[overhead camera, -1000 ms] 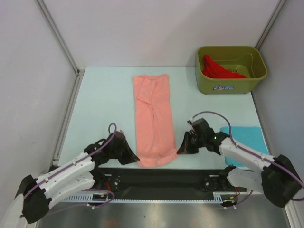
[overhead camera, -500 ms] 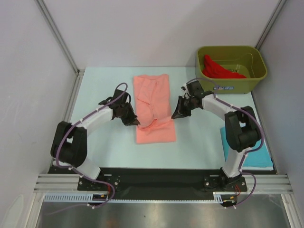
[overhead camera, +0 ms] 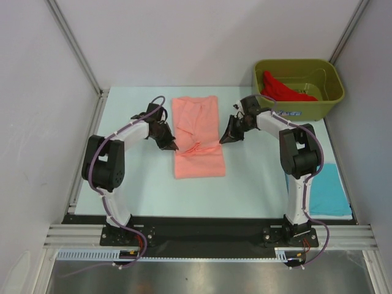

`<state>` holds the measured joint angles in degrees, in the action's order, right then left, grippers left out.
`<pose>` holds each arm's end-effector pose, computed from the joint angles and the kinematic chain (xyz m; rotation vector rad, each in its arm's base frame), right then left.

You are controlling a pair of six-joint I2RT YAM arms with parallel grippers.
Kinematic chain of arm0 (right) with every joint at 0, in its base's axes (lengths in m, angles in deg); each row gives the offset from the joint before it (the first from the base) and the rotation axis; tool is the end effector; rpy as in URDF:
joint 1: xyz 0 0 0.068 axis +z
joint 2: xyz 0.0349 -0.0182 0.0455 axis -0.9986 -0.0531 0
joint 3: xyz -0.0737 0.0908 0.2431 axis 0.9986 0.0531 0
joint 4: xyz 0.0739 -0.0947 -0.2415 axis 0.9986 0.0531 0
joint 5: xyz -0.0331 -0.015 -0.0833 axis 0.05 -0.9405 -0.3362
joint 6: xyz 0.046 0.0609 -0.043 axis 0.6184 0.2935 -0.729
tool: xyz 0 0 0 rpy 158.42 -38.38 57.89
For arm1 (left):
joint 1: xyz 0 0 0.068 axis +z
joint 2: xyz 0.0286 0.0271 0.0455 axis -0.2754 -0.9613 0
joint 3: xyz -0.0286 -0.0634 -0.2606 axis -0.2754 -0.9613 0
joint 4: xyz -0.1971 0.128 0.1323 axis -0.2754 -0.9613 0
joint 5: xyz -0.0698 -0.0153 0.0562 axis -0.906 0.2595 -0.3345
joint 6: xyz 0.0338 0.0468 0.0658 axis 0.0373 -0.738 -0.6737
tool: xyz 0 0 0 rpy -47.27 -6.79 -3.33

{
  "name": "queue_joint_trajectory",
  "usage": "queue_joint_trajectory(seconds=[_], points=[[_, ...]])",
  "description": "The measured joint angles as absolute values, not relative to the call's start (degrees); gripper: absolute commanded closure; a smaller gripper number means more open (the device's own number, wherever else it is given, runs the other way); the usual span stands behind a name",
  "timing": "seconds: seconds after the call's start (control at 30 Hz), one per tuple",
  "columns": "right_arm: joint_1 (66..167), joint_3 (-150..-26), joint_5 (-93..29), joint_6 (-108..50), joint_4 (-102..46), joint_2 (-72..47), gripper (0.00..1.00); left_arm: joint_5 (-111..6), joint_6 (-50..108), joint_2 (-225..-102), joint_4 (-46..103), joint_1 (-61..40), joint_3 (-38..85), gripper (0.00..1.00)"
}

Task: Fold and stack the t-shirts
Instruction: Fold the tshirt

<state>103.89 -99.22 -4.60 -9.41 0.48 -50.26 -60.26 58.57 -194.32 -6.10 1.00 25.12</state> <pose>0.4269 0.1762 0.1366 0.0035 2.7184 1.0431 0.3816 -0.1242 0.1401 -0.5506 2.7759 -0.6335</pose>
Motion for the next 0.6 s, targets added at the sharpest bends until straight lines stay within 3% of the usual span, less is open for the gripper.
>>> queue_joint_trajectory(seconds=[0.6], points=[[102.7,-105.8,-1.3,-9.4,1.2,-56.7,1.00,-61.1,58.0,-199.5,-7.6,2.6,30.1,1.00]])
